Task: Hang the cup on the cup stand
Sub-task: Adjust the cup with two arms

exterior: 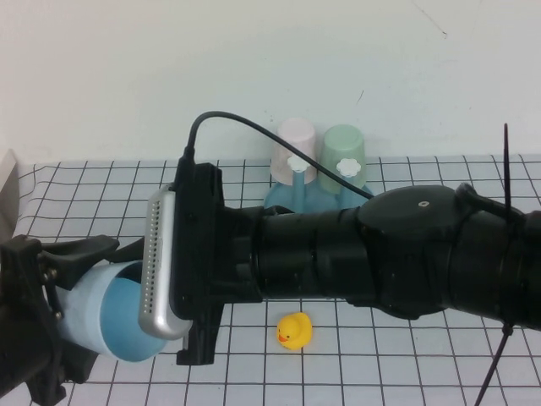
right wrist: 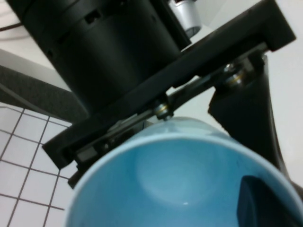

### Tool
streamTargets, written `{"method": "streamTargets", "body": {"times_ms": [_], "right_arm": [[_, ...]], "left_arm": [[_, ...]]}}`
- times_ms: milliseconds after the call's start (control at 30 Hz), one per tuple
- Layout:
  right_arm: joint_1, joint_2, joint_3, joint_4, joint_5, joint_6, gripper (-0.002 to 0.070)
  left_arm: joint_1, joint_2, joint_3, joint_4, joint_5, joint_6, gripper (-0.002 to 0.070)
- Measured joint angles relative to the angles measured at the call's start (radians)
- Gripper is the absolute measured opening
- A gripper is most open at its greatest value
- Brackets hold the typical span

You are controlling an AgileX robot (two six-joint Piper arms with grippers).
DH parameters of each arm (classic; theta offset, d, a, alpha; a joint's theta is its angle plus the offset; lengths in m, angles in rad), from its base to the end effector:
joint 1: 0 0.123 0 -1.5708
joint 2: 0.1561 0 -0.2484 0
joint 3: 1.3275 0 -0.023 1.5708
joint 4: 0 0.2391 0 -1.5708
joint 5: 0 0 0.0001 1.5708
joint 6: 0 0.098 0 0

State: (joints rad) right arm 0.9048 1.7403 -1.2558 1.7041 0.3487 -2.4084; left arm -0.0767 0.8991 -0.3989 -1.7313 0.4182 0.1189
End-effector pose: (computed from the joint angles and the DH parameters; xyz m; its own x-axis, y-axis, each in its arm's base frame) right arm 0.2182 0.3315 0.2555 0.4382 -0.4186 -0.7955 -0.8542 0.0817 -0.5135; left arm 0.1867 -0.0538 0.2341 -0.4272 -0.8845 0.1874 -0.3591 -0.0242 -0.9330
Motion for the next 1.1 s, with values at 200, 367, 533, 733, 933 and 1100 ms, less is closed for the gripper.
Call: {"method": "streamTargets", "body": {"times_ms": [200,367,533,733,933,1100], "right_arm": [[0.0,0.006,-0.002,0.004,0.002,-0.026,0.0024],[0.0,0.01,-0.002,0.004,-0.001,-0.047,0.0024],[0.001,0.01,-0.002,0.004,-0.018,-0.067,0.0047],[0.002,0.02,-0.002,0.004,-0.032,-0.067,0.0136],[0.002,0.02,-0.002,0.004,-0.047,-0.034,0.0379],[0.004,0.009,-0.002,0.004,-0.13,0.066,0.0503]], "left_arm": [[0.0,0.001,0.0,0.002,-0.007,0.006,0.0594],[0.0,0.001,0.002,0.004,-0.018,0.067,0.0593],[0.0,0.001,0.002,-0.005,-0.032,0.143,0.0593],[0.0,0.001,0.002,-0.005,-0.063,0.23,0.059],[0.0,0.001,0.0,-0.002,-0.069,0.302,0.0575],[0.0,0.001,-0.056,0.004,-0.079,0.441,0.0552]]}}
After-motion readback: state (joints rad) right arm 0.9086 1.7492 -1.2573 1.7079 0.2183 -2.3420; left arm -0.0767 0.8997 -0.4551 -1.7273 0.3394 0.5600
